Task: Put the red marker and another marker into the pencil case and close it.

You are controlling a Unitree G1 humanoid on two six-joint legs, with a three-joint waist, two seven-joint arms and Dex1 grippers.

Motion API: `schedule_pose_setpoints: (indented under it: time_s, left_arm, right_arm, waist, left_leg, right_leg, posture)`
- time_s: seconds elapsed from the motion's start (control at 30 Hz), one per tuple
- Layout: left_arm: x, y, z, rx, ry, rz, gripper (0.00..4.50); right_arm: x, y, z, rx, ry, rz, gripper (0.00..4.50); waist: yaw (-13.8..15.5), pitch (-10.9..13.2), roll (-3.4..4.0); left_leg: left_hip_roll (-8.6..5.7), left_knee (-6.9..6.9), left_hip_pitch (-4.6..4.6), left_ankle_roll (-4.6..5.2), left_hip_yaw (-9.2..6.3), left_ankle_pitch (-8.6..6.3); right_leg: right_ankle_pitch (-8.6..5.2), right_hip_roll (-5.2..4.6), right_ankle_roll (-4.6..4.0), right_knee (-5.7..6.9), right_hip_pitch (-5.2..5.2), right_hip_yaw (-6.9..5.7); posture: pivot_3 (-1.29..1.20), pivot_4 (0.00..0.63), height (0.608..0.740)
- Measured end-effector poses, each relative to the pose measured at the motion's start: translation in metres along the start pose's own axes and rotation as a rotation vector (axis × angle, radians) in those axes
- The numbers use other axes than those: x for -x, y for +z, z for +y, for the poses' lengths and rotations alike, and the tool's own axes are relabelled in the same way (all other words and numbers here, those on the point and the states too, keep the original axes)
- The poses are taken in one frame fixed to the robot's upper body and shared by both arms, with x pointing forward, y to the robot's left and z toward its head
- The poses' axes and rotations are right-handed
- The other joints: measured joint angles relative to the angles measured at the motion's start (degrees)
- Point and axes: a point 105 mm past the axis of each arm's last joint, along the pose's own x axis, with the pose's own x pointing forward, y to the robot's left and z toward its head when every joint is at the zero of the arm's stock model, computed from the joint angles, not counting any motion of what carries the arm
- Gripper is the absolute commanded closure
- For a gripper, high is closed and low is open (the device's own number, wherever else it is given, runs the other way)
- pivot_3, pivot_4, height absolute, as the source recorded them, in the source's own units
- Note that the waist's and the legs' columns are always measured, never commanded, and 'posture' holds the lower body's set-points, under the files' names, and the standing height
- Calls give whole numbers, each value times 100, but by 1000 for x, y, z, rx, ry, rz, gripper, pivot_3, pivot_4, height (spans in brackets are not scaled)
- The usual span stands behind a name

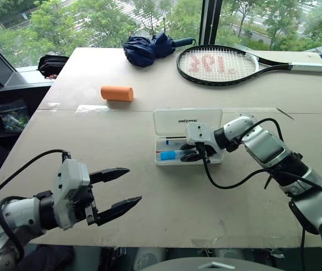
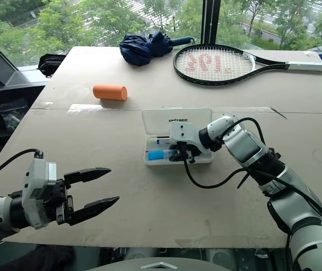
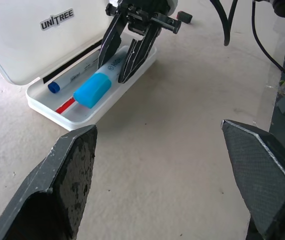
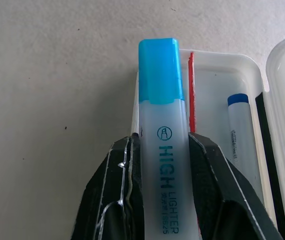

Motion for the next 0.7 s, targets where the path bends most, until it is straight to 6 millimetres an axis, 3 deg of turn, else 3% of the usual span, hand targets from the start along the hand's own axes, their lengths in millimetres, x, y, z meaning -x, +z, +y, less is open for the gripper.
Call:
schedule_pose_setpoints:
  time_s: [0.07, 0.13, 0.23, 0.33, 0.47, 0.53, 0.6, 0.67, 0.7]
  left_arm:
    - [1, 0, 0, 2, 5, 4, 472]
    - [2, -1, 0, 5, 4, 6, 472]
    - [2, -2, -1, 2, -4, 6, 472]
    - [2, -2, -1, 3, -13, 6, 472]
    - [2, -1, -1, -6, -28, -2, 472]
    - [-6, 4, -3, -30, -72, -18, 472]
    - [-12, 5, -6, -30, -107, -29, 472]
    - [-15, 6, -9, -32, -131, -38, 472]
    - [-19, 7, -12, -28, -160, -43, 472]
  right_arm:
    - [-3, 0, -1, -4, 1, 2, 3844]
    - [-7, 1, 0, -13, 6, -4, 2800]
    - [-8, 0, -1, -19, 7, -1, 1696]
    - [-5, 3, 0, -26, 8, -23, 1696]
    - [15, 17, 1, -47, -27, -116, 1696]
    - [62, 12, 8, -168, -141, -193, 1696]
    - [103, -11, 9, -276, -303, -163, 1696]
    - [123, -29, 14, -345, -402, -128, 1696]
    - [142, -49, 21, -433, -513, -84, 1696]
  waist:
    - [-7, 0, 0]
    - [-13, 1, 1]
    - [-12, 1, 1]
    - [-5, 1, 1]
    - [6, 1, 2]
    - [133, 6, 10]
    - [166, 5, 9]
    - [185, 4, 9]
    - [157, 2, 11]
  left_leg:
    - [0, -5, 0, -1, 1, 0]
    - [0, -8, 0, -2, 3, 0]
    - [0, -9, 0, -3, 5, 0]
    - [0, -9, -1, -3, 5, 0]
    - [0, -9, -2, -2, 4, -1]
    - [-8, -3, -29, -2, -19, -1]
    - [-15, 0, -45, -1, -19, -1]
    - [-16, 5, -63, -2, -27, -1]
    - [-15, 8, -71, -1, -20, 0]
  right_leg:
    - [0, 3, 1, 0, -2, -3]
    - [1, 6, 1, 1, -5, -3]
    - [1, 6, 1, 0, -11, -4]
    - [1, 5, 1, 0, -11, -4]
    - [0, 3, 0, -1, -11, -3]
    - [0, -12, 1, -15, -14, -9]
    - [0, -19, 1, -17, -18, -11]
    - [0, -19, 1, -20, -26, -19]
    - [1, -17, 2, -12, -40, -10]
  posture:
    - [0, 150, 730]
    - [0, 150, 730]
    - [0, 150, 730]
    - [0, 150, 730]
    - [0, 150, 730]
    - [0, 150, 730]
    - [0, 150, 730]
    - [0, 150, 730]
    - [0, 150, 730]
